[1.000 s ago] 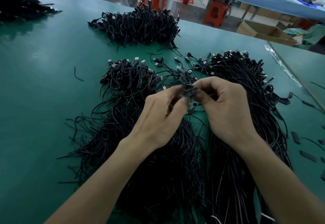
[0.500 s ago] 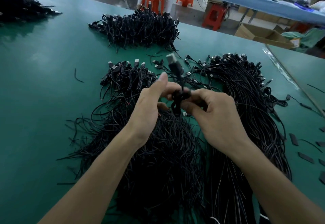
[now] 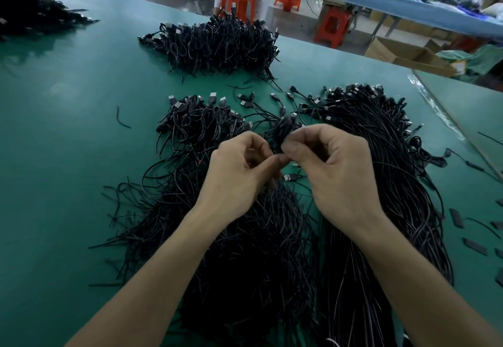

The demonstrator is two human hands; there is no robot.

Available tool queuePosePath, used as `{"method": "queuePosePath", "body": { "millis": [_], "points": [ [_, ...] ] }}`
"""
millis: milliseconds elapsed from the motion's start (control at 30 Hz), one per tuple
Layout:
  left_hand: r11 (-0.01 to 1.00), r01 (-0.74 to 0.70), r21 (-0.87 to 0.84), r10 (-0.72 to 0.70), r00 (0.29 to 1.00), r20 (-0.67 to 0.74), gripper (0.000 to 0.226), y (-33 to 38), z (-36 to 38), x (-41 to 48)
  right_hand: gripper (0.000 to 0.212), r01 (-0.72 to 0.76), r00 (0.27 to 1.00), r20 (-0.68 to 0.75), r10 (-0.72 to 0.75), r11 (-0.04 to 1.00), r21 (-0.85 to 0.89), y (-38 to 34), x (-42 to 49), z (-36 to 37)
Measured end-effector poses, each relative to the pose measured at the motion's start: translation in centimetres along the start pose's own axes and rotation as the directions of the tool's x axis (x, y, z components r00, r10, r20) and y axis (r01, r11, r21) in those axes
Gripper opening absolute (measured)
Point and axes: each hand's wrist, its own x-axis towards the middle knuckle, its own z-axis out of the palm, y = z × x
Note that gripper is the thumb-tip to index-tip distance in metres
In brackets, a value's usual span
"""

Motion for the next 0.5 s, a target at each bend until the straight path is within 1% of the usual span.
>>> {"method": "queuePosePath", "body": {
  "millis": [100,200,267,333,400,500],
  "points": [
    [0.989,0.013,-0.148,-0.012,1.000,0.008,0.004,0.3,-0.3,0.3,0.013,0.001,0.998,0.062,-0.002,1.000,0.015,0.1,-0.5,0.2],
    [0.958,0.057,-0.280,-0.054,0.998,0.018,0.027,0.7,-0.6,0.4,0.018,0.001,0.997,0.074,0.002,0.999,-0.034,0.5,-0.8,0.3],
    [0.939,0.066,-0.337,-0.054,0.997,0.046,0.026,0.9,-0.6,0.4,0.016,-0.022,0.997,0.078,0.027,0.998,-0.053,0.7,-0.7,0.2],
    [0.954,-0.008,-0.299,0.025,0.998,0.055,0.019,0.9,-0.5,0.2,0.013,-0.045,0.995,0.084,0.049,0.998,-0.048,1.1,-0.6,0.1],
    [0.966,-0.060,-0.251,0.081,0.994,0.072,0.030,0.7,-0.4,0.1,0.016,-0.058,0.995,0.081,0.063,0.996,-0.066,1.5,-0.6,0.0],
    [0.976,-0.065,-0.209,0.091,0.989,0.117,0.037,0.5,-0.4,0.2,0.013,-0.135,0.987,0.077,0.138,0.990,-0.050,2.1,-0.6,-0.2]
  ]
}}
